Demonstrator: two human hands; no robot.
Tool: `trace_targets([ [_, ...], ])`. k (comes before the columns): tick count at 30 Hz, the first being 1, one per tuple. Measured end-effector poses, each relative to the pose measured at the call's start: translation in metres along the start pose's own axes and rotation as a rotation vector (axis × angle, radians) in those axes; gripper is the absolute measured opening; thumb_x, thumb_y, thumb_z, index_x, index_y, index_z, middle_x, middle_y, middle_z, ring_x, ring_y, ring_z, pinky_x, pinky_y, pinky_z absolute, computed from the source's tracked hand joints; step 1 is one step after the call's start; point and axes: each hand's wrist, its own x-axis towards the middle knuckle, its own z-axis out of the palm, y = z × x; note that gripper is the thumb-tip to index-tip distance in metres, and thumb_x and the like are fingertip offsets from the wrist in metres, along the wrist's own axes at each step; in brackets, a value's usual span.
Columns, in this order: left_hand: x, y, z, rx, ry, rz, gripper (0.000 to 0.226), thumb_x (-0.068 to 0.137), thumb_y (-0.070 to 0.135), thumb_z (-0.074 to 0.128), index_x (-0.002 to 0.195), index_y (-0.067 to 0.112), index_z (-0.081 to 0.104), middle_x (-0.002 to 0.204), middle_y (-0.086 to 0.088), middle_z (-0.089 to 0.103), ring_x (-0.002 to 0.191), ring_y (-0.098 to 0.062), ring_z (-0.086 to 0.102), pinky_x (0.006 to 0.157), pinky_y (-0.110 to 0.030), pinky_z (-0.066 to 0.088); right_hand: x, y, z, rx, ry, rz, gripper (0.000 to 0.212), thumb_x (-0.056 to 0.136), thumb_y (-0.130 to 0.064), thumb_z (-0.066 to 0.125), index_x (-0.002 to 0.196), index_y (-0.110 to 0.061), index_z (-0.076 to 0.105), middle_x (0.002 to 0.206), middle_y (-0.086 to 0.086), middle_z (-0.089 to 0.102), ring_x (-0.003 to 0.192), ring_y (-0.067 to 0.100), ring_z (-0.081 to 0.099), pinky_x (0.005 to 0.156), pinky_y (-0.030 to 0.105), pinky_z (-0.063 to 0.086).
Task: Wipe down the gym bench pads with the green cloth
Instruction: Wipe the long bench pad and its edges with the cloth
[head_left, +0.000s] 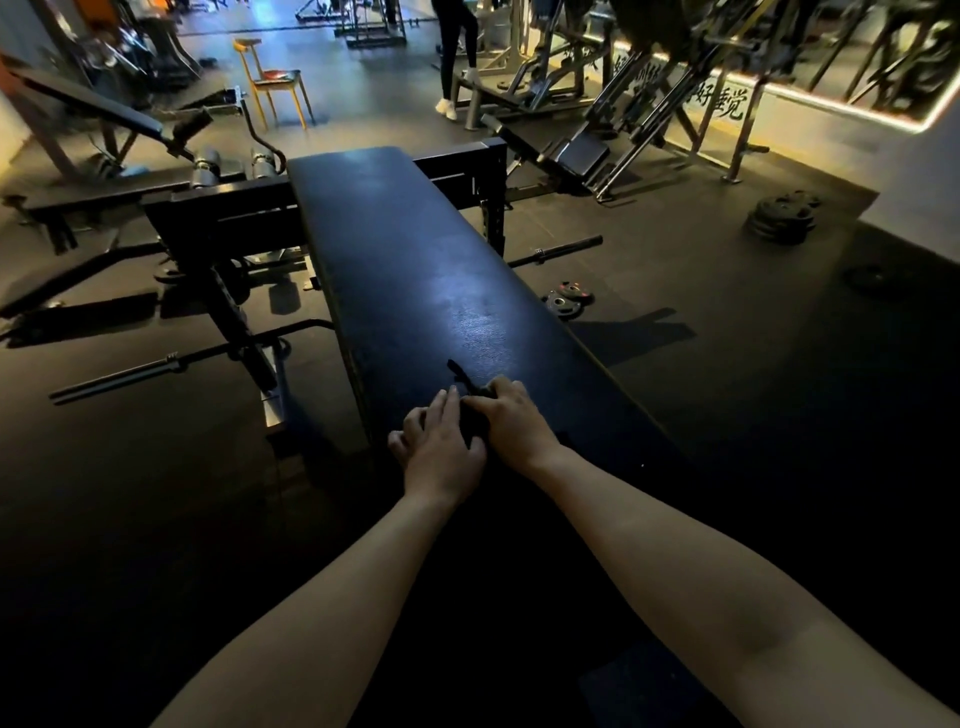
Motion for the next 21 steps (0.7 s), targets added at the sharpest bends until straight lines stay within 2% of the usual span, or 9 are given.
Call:
trace_targets([
  [5, -0.002, 0.005, 0.011, 0.122, -0.021, -0.017, 0.068, 0.095, 0.063, 0.038, 0.157, 0.038, 0.021, 0.166, 0.011, 0.012, 0.145, -0.021, 0.012, 0.117, -0.051, 0.006, -0.004, 0.053, -0.028, 0.033, 0.068, 0.106, 0.028, 0.097, -0.026, 0.058, 0.123, -0.029, 0.069, 0.116, 0.014, 0.049, 0.113, 0.035, 0.044, 0.101, 0.038, 0.042],
  [12, -0.005, 0.009, 0.009, 0.128, -0.019, -0.074, 0.066, 0.094, 0.06, 0.039, 0.155, 0.039, 0.027, 0.165, 0.011, 0.016, 0.146, -0.021, 0.011, 0.118, -0.05, 0.007, -0.003, 0.103, -0.058, -0.064, 0.218, 0.458, 0.046, 0.094, -0.008, 0.041, 0.129, -0.028, 0.063, 0.125, 0.017, 0.043, 0.114, 0.039, 0.042, 0.1, 0.04, 0.039],
  [14, 0.0, 0.015, 0.008, 0.109, -0.011, -0.105, 0.066, 0.093, 0.059, 0.042, 0.154, 0.038, 0.029, 0.163, 0.008, 0.019, 0.145, -0.024, 0.013, 0.117, -0.05, 0.008, 0.003, 0.089, -0.049, 0.001, 0.22, 0.384, 0.047, 0.091, -0.008, 0.045, 0.129, -0.029, 0.063, 0.124, 0.016, 0.047, 0.111, 0.039, 0.046, 0.101, 0.036, 0.036],
  [17, 0.006, 0.038, 0.017, 0.074, 0.015, -0.106, 0.064, 0.092, 0.056, 0.047, 0.152, 0.038, 0.032, 0.163, 0.005, 0.019, 0.143, -0.026, 0.015, 0.117, -0.049, 0.01, 0.012, 0.062, -0.031, 0.068, 0.076, 0.062, 0.04, 0.089, -0.016, 0.061, 0.126, -0.031, 0.067, 0.128, 0.011, 0.056, 0.112, 0.036, 0.05, 0.102, 0.035, 0.035],
  [19, 0.005, 0.047, 0.025, 0.113, 0.009, -0.078, 0.062, 0.093, 0.053, 0.045, 0.152, 0.036, 0.033, 0.164, 0.005, 0.016, 0.143, -0.026, 0.014, 0.118, -0.049, 0.009, 0.013, 0.057, -0.03, 0.01, -0.058, -0.064, 0.043, 0.09, -0.018, 0.059, 0.128, -0.037, 0.065, 0.143, -0.002, 0.05, 0.119, 0.03, 0.043, 0.105, 0.034, 0.032],
  [21, 0.005, 0.045, 0.029, 0.131, -0.007, -0.068, 0.062, 0.095, 0.056, 0.041, 0.153, 0.038, 0.03, 0.164, 0.007, 0.016, 0.144, -0.025, 0.012, 0.118, -0.049, 0.008, 0.014, 0.071, -0.036, -0.046, -0.086, -0.089, 0.045, 0.092, -0.017, 0.055, 0.13, -0.041, 0.062, 0.146, -0.009, 0.046, 0.12, 0.027, 0.039, 0.104, 0.033, 0.03],
])
